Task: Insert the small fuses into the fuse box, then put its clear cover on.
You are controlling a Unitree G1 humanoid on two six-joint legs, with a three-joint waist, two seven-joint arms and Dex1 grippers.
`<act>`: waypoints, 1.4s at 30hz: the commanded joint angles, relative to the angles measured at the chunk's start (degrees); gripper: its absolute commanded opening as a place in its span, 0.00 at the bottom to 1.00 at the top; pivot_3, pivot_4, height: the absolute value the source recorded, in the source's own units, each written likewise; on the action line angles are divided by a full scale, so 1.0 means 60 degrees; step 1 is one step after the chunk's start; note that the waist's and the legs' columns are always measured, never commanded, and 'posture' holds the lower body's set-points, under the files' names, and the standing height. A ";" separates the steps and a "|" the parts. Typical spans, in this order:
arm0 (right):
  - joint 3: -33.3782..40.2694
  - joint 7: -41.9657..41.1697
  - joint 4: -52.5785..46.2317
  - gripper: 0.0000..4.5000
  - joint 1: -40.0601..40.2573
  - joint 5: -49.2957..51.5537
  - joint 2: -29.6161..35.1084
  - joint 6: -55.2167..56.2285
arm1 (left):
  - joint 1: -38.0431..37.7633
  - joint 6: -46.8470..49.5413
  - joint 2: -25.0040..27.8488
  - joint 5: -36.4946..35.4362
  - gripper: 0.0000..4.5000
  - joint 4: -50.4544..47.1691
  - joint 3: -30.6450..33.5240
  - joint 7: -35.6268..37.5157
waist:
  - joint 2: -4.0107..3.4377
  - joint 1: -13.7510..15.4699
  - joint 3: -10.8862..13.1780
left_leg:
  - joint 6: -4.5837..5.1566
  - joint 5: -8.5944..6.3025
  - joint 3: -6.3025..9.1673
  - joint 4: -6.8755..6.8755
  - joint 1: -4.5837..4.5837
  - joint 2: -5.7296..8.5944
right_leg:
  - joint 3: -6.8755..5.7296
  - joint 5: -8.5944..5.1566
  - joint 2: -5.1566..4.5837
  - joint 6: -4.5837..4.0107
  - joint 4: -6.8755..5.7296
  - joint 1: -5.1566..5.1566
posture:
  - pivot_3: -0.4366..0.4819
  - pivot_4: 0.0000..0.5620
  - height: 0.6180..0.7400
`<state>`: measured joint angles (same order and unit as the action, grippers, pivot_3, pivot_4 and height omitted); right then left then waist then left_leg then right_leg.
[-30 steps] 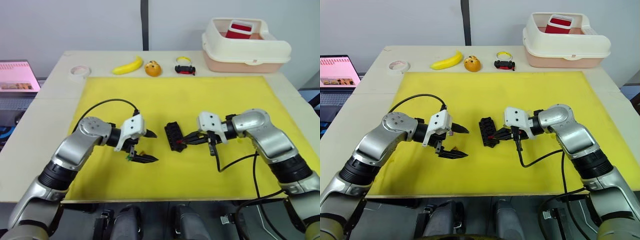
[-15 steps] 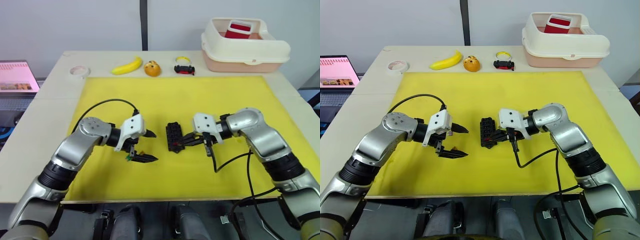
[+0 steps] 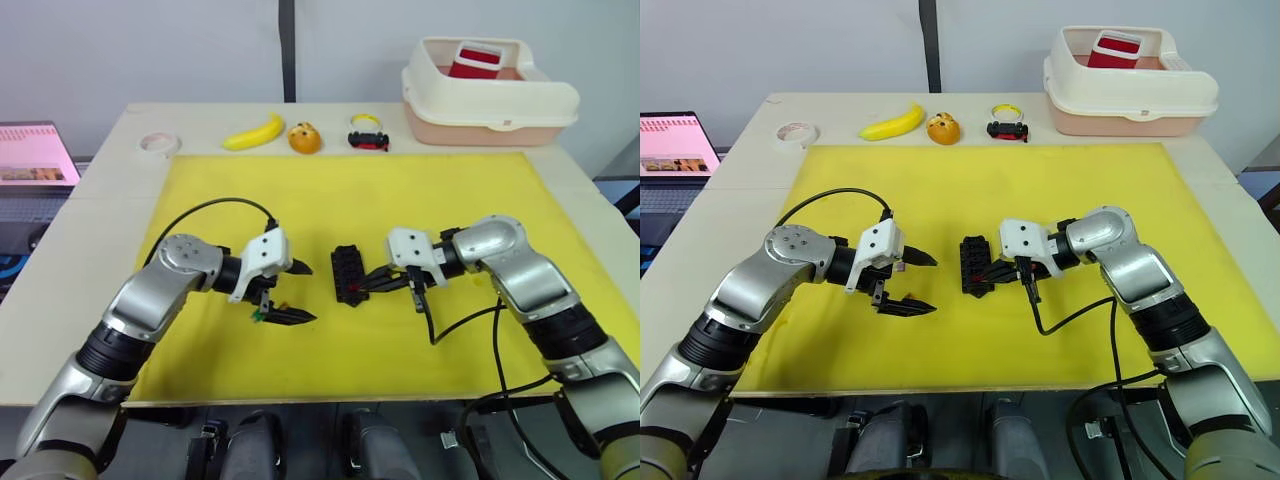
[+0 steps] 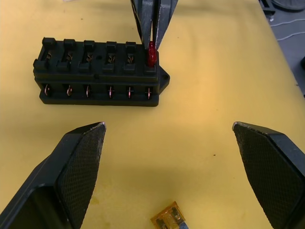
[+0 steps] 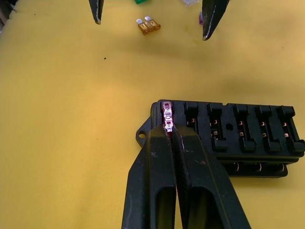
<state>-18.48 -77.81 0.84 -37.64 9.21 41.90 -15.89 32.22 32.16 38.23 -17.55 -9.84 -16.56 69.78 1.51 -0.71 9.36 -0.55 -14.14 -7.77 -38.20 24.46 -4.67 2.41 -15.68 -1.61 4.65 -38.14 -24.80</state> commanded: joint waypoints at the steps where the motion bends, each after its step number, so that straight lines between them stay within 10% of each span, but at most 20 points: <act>1: 0.0022 0.0055 0.0079 0.00 -0.0090 -0.0197 0.0033 -0.0042 | 0.0158 -0.0033 0.0016 -0.0124 0.99 -0.0361 0.0131 -0.0003 | 0.0000 0.0000 0.0000 | 0.0000 0.0000 0.0001 0.0000 -0.0001 0.0000 | 0.0000 0.0000 0.0000 0.0000 0.0000 0.0001 | 0.48 0.27 0.99; 3: 0.0028 0.0080 0.0047 0.00 -0.0081 -0.0217 0.0040 -0.0048 | 0.0145 -0.0020 0.0016 -0.0131 0.99 -0.0393 0.0129 -0.0008 | 0.0000 0.0000 0.0000 | 0.0000 0.0000 0.0000 0.0000 -0.0002 0.0000 | 0.0000 0.0000 0.0000 0.0000 0.0000 0.0003 | 0.48 0.27 0.99; 8: 0.0096 0.0136 -0.0181 0.42 -0.0121 -0.0167 0.0051 -0.0298 | 0.0131 0.0018 0.0023 -0.0154 1.00 -0.0445 0.0141 -0.0014 | 0.0000 0.0009 0.0000 | 0.0000 0.0000 0.0001 0.0000 -0.0003 0.0000 | 0.0000 0.0000 -0.0001 0.0000 0.0000 0.0003 | 0.48 0.27 0.99; 23: 0.1673 0.1226 -0.2644 0.42 0.0431 0.1521 0.0095 -0.2855 | 0.0229 -0.0037 -0.0122 -0.0133 1.00 -0.0170 0.0149 -0.0030 | 0.0000 0.0018 0.0000 | 0.0000 0.0000 0.0004 0.0001 0.0000 0.0000 | -0.0003 0.0000 -0.0003 0.0000 0.0001 0.0004 | 0.48 0.27 0.99; 28: 0.2005 0.1906 -0.2931 0.01 0.1147 0.1788 -0.0082 -0.2977 | 0.0195 -0.0057 -0.0172 -0.0139 1.00 -0.0177 0.0112 -0.0013 | 0.0000 0.0009 0.0000 | 0.0000 0.0000 0.0005 0.0002 0.0000 0.0000 | -0.0003 -0.0001 -0.0003 -0.0001 0.0002 0.0004 | 0.48 0.27 0.99; 42: 0.1132 0.2364 -0.1905 0.01 0.1733 0.1115 -0.0246 -0.2150 | 0.0142 -0.0051 -0.0218 -0.0120 1.00 -0.0224 0.0161 -0.0121 | 0.0000 0.0007 0.0000 | 0.0000 0.0000 0.0006 0.0002 0.0000 0.0001 | -0.0003 0.0000 -0.0001 0.0000 0.0003 0.0004 | 0.48 0.27 0.99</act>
<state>-11.52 -64.01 -10.75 -27.00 16.94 40.82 -30.35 32.39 32.20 37.09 -17.62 -9.71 -16.55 69.45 1.51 -0.67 9.36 -0.55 -14.14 -7.74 -38.19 24.46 -4.66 2.39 -15.68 -1.62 4.65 -38.12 -24.77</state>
